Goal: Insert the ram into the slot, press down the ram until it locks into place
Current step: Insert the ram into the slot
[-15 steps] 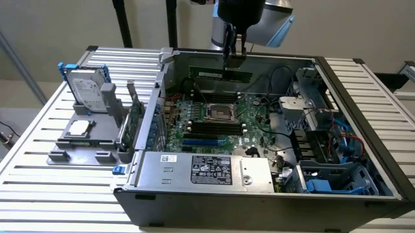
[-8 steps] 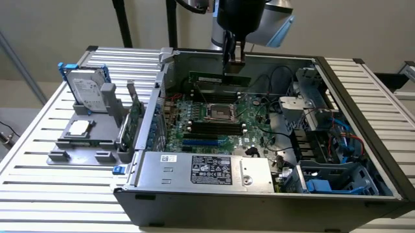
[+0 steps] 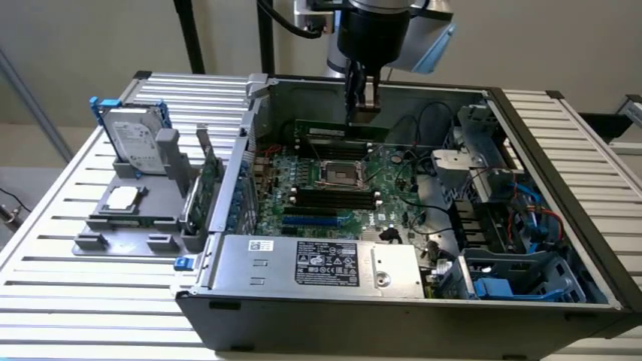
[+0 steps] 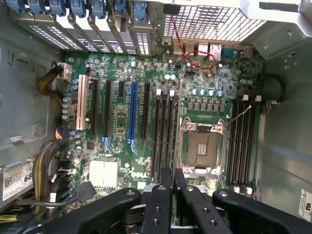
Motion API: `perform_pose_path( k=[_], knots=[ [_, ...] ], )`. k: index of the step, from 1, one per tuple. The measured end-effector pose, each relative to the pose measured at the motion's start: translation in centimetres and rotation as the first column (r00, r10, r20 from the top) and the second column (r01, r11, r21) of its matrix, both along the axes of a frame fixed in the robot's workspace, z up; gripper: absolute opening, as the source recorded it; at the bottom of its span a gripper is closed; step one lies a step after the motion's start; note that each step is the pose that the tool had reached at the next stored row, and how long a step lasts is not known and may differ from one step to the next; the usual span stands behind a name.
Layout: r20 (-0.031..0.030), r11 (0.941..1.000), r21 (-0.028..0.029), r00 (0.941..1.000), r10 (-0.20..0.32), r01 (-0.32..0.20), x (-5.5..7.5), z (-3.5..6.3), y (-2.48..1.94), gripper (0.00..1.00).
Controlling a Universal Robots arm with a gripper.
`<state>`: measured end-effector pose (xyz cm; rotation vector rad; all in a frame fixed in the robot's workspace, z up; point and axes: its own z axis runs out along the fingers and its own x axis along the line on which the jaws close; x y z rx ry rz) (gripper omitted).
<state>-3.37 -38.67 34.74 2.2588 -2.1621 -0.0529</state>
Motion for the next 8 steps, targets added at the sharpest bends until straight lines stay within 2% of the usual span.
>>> perform_pose_path(
  k=[8],
  knots=[
    [0.0006, 0.9994, -0.0007, 0.9994, 0.035, -0.035, 0.0, -1.4, -0.15, 0.14]
  ],
)
